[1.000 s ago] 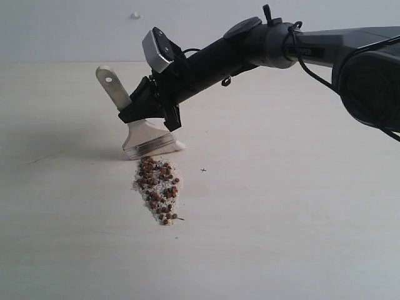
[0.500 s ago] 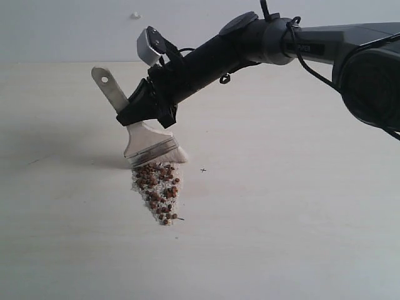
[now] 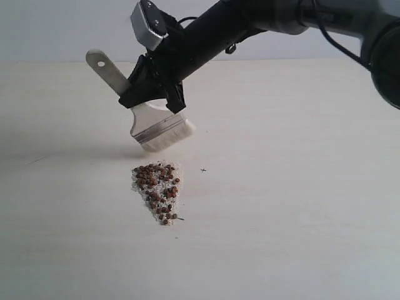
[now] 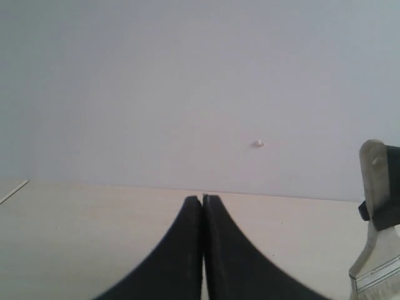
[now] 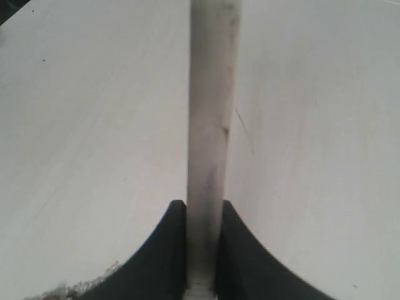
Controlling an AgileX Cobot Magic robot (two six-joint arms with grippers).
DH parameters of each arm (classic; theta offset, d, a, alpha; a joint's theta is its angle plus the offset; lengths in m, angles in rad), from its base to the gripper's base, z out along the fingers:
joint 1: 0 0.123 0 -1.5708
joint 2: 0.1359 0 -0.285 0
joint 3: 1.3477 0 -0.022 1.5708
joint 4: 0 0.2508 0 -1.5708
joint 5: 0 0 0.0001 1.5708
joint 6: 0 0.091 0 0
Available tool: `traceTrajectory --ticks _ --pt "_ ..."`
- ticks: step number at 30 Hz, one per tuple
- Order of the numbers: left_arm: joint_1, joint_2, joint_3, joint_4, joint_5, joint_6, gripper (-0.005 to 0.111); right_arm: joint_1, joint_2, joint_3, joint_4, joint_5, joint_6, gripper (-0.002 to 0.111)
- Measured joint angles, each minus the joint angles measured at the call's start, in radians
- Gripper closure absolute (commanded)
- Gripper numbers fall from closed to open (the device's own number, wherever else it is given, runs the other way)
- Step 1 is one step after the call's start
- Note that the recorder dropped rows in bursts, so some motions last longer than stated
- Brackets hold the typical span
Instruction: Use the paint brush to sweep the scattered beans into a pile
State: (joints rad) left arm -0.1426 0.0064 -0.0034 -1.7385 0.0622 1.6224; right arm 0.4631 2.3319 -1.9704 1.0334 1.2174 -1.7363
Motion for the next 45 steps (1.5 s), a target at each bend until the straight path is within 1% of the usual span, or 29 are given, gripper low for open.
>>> traceTrajectory --ticks 1,5,10,12,15,19,25,28,31,32,36,45 --pt "0.0 0.0 0.0 0.0 0.0 0.0 0.107 0.0 -0.014 0.0 -0.018 0.0 0.015 0.108" --pt "0.0 0.0 0.0 0.0 0.0 0.0 0.107 0.0 -0.108 0.0 -0.133 0.0 0.216 0.108" --pt "0.0 0.0 0.0 0.0 0.0 0.0 0.107 0.0 -0.183 0.016 -0.373 0.0 0.524 0.108" --pt "0.0 0.0 0.0 0.0 0.0 0.0 0.107 0.0 -0.217 0.071 -0.405 0.0 0.554 0.108" --pt "0.0 0.0 0.0 0.0 0.0 0.0 0.107 0.0 -0.267 0.164 -0.398 0.0 0.543 0.108" --pt "0.0 0.0 0.0 0.0 0.0 0.0 0.107 0.0 -0.351 0.313 -0.317 0.0 0.481 0.108" --pt "0.0 0.0 0.0 0.0 -0.002 0.0 0.107 0.001 -0.522 0.608 -0.149 0.0 0.254 0.108" --pt "0.0 0.0 0.0 0.0 -0.002 0.0 0.107 0.001 -0.604 0.758 0.015 0.001 0.043 0.108" --pt "0.0 0.0 0.0 0.0 -0.002 0.0 0.107 0.001 -0.657 0.902 0.208 0.009 -0.223 0.108" --pt "0.0 0.0 0.0 0.0 -0.002 0.0 0.107 0.001 -0.664 0.939 0.258 0.009 -0.275 0.108" --pt "0.0 0.0 0.0 0.0 -0.002 0.0 0.107 0.001 -0.66 0.998 0.339 0.007 -0.352 0.108" --pt "0.0 0.0 0.0 0.0 -0.002 0.0 0.107 0.001 -0.524 1.002 0.527 0.001 -0.358 0.108"
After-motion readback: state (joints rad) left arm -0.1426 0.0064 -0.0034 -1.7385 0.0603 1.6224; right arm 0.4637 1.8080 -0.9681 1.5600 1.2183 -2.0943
